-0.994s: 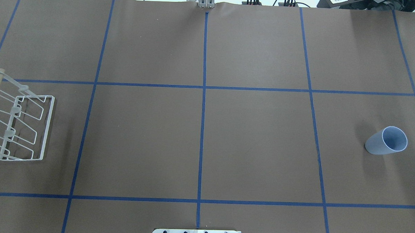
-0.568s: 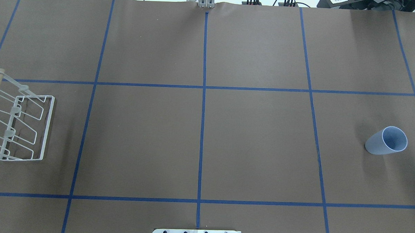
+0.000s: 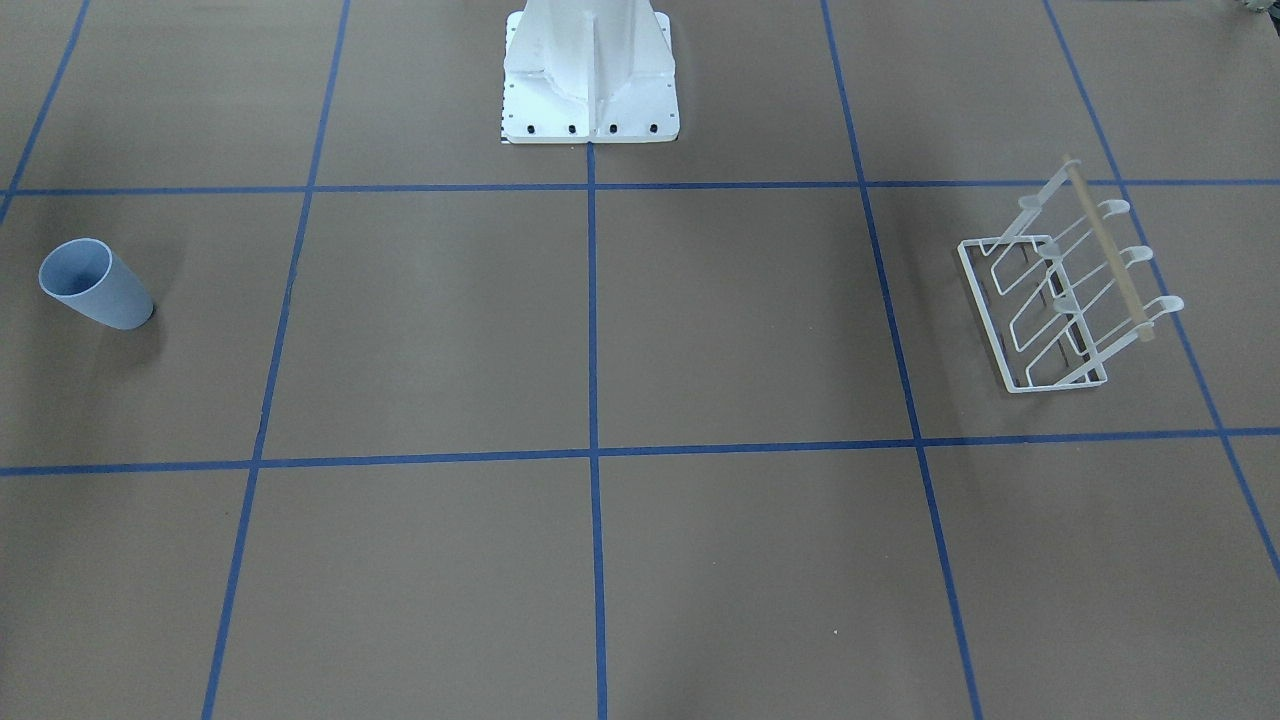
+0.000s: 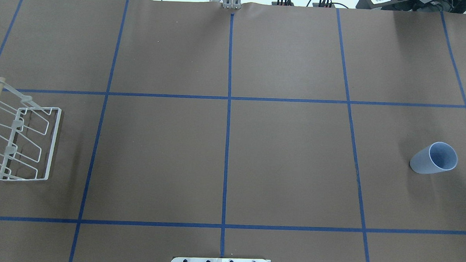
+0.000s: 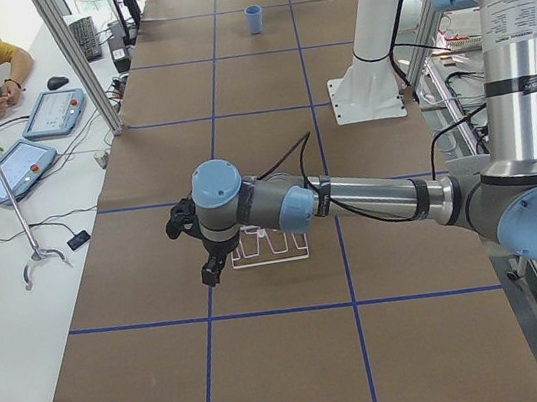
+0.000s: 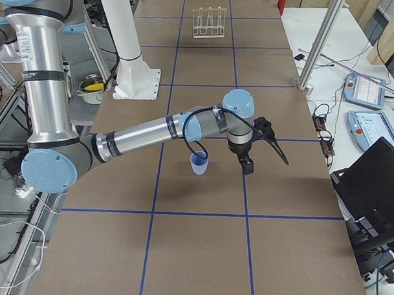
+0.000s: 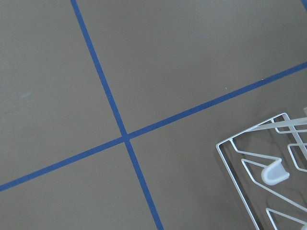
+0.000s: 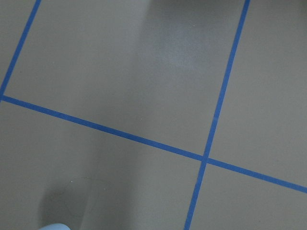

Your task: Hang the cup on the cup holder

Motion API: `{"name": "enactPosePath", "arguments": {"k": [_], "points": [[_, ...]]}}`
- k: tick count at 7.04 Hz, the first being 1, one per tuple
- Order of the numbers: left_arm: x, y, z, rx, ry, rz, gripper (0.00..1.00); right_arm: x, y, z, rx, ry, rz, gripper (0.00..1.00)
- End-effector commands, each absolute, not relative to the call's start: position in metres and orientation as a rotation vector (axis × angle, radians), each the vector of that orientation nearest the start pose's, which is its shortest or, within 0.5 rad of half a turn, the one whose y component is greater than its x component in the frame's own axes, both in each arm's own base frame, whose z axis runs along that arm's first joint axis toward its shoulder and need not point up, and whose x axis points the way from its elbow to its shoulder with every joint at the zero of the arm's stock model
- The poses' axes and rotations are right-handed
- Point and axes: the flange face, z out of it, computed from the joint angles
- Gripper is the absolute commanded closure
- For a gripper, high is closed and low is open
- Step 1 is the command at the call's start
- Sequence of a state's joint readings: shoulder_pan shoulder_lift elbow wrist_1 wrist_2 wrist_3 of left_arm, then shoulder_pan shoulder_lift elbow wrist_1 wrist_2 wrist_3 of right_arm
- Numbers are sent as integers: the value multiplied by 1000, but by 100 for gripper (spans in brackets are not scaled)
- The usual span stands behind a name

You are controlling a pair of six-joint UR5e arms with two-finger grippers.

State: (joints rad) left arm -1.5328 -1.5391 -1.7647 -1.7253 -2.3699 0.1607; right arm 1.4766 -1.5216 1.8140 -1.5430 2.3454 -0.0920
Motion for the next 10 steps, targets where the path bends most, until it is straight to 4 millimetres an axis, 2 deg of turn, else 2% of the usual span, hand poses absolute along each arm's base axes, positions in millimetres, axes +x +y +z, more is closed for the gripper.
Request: {"name": "enactPosePath", "arguments": {"k": [1, 2, 3, 4, 7, 9, 10], "points": [[-44, -491, 548, 387, 771, 328, 1, -53, -513, 499, 295, -806, -380, 0], [-44, -491, 548, 387, 771, 329, 1, -73, -492, 512, 272, -791, -355, 0], [-44, -491, 548, 400, 770, 333, 1, -74, -458, 536, 293, -769, -370, 0], [-44, -491, 550, 408, 769, 337, 1, -75, -437, 551, 296, -782, -365, 0], [-44, -490, 551, 409, 768, 338, 1, -118, -417, 556, 246, -811, -389, 6], [-44, -491, 551, 410, 768, 339, 1, -133, -404, 566, 205, -809, -424, 18], [-44, -491, 551, 410, 768, 339, 1, -138, -401, 569, 195, -810, -435, 29]]}}
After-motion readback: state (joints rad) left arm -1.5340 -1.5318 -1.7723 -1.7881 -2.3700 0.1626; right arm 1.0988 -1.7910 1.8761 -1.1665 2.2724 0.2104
